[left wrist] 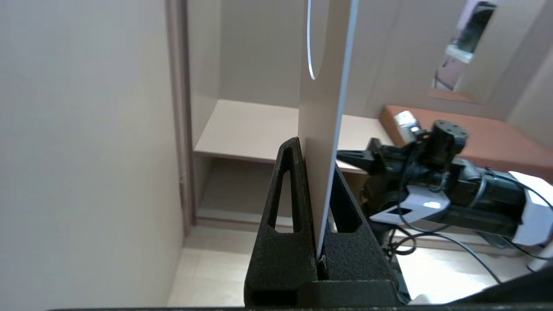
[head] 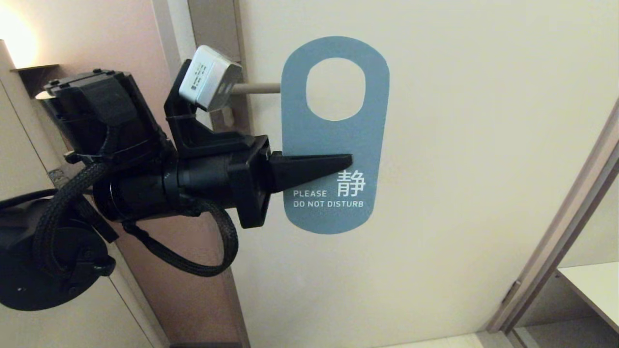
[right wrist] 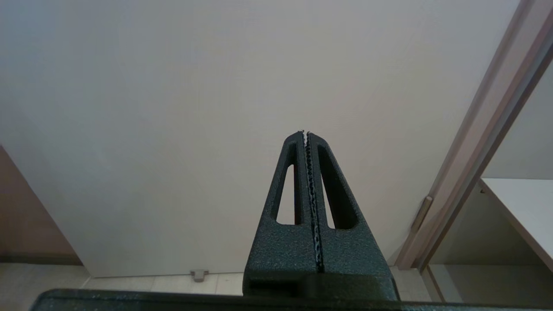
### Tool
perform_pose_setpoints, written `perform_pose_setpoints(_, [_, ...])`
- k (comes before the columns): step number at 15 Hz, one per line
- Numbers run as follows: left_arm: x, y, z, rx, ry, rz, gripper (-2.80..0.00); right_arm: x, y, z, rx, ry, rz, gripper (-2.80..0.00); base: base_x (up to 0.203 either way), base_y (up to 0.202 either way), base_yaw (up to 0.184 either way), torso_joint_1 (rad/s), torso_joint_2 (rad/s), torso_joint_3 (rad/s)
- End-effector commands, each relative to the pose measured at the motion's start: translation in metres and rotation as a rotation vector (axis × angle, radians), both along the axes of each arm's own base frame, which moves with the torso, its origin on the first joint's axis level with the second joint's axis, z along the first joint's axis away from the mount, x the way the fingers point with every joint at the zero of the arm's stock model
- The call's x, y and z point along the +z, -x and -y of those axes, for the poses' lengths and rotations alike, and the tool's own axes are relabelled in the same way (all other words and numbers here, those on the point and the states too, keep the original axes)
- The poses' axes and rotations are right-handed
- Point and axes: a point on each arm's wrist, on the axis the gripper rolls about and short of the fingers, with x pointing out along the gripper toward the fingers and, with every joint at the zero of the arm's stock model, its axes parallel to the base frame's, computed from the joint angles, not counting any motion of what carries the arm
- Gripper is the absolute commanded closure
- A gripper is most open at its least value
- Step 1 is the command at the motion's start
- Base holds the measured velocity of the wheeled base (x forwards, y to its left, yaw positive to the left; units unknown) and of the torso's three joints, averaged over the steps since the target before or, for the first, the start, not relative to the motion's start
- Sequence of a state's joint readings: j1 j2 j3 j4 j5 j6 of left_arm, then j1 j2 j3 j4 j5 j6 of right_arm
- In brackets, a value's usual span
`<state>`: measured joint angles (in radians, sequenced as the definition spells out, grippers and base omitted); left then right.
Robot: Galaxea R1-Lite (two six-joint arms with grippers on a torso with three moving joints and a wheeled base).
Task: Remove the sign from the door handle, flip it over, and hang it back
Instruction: Hand it to the other hand
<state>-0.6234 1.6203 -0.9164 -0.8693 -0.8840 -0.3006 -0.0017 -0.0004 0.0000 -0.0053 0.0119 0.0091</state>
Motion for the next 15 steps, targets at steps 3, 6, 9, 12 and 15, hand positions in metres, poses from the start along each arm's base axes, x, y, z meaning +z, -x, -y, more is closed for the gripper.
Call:
perform_pose_setpoints(3, [0.004,0.003,-0.002,-0.004,0.011,0.012,0.00,0.000,0.000,0.000,0.002,0.005,-0.001,0.00,0.000,0.000,0.000,0.000,0.00,0.000])
perform_pose_setpoints(6, [0.007,0.004,-0.003,-0.010,0.018,-0.022,0.00,0.000,0.000,0.000,0.002,0.008,0.000,0.00,0.000,0.000,0.000,0.000,0.00,0.000])
perform_pose_setpoints(9, [0.007,0.007,-0.002,-0.018,0.019,-0.021,0.00,0.000,0.000,0.000,-0.001,0.006,-0.006,0.00,0.000,0.000,0.000,0.000,0.00,0.000])
perform_pose_setpoints(12, [0.008,0.008,-0.004,-0.015,0.021,-0.017,0.00,0.001,0.002,0.000,-0.002,0.008,-0.028,0.00,0.000,0.000,0.000,0.000,0.00,0.000])
perform_pose_setpoints(15, [0.010,0.008,-0.005,-0.013,0.025,-0.011,0.00,0.012,0.007,0.000,0.006,0.007,-0.063,0.00,0.000,0.000,0.000,0.000,0.00,0.000])
